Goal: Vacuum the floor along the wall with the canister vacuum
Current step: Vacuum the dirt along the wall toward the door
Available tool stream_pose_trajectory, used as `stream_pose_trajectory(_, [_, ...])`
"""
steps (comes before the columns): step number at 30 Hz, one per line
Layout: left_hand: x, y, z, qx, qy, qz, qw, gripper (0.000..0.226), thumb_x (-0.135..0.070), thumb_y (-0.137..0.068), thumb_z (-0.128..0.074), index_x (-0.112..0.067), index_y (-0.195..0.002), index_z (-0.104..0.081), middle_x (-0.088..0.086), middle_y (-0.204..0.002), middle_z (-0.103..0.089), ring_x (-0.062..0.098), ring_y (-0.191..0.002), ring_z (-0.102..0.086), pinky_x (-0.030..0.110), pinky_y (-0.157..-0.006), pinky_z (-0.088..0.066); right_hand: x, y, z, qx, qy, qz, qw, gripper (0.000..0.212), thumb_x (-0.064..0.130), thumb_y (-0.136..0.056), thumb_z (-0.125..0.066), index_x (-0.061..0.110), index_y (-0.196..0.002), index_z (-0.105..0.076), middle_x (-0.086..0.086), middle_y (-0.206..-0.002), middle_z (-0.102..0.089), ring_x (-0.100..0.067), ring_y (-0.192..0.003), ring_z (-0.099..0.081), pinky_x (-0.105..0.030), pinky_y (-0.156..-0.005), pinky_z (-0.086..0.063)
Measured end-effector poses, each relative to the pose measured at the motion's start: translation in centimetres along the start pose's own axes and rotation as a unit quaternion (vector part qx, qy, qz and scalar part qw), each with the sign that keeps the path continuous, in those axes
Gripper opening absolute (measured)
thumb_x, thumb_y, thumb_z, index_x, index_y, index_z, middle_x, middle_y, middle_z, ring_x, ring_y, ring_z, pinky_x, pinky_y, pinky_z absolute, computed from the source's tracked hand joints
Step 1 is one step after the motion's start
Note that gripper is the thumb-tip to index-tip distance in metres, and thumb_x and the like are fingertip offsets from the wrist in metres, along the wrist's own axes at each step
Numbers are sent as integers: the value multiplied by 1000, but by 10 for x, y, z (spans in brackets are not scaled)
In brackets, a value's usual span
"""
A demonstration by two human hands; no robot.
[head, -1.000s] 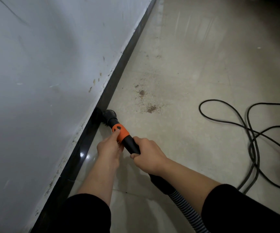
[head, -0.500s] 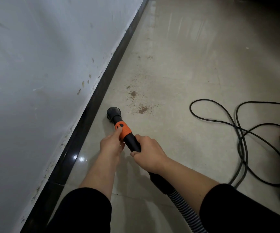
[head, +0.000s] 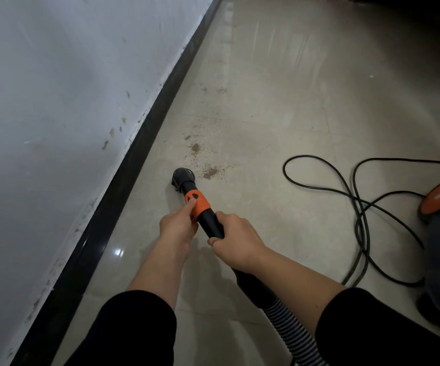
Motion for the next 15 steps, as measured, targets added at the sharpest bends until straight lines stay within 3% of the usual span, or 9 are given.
stream_pose_trajectory(13, [8,9,-29,29,-9,7,1000,36,-23,-90,-67,-3,-119,-58,11,-111,-60,17,-88,-61,27,-83,-48,-21,3,17,-22,-16,-23,999,21,18,-84,-62,17,-103,-54,-6,-87,-61,-26,-79,-61,-38,-73,-55])
stream_pose_trajectory(15, [10,8,-33,33,-11,9,999,29,-23,-90,-68,-5,-110,-59,12,-112,-61,15,-84,-62,27,-81,-48,-23,3,20,-26,-18,-27,999,20,18,-84,-62,17,-102,-54,-6,-87,-61,-26,-78,-61,-39,-73,-55])
Point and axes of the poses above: each hand's wrist, its own y-axis away from the middle knuckle, its own z-axis out of the back of the hand, x = y × z, the point moved 1 cm from there along -y, towards the middle knuckle
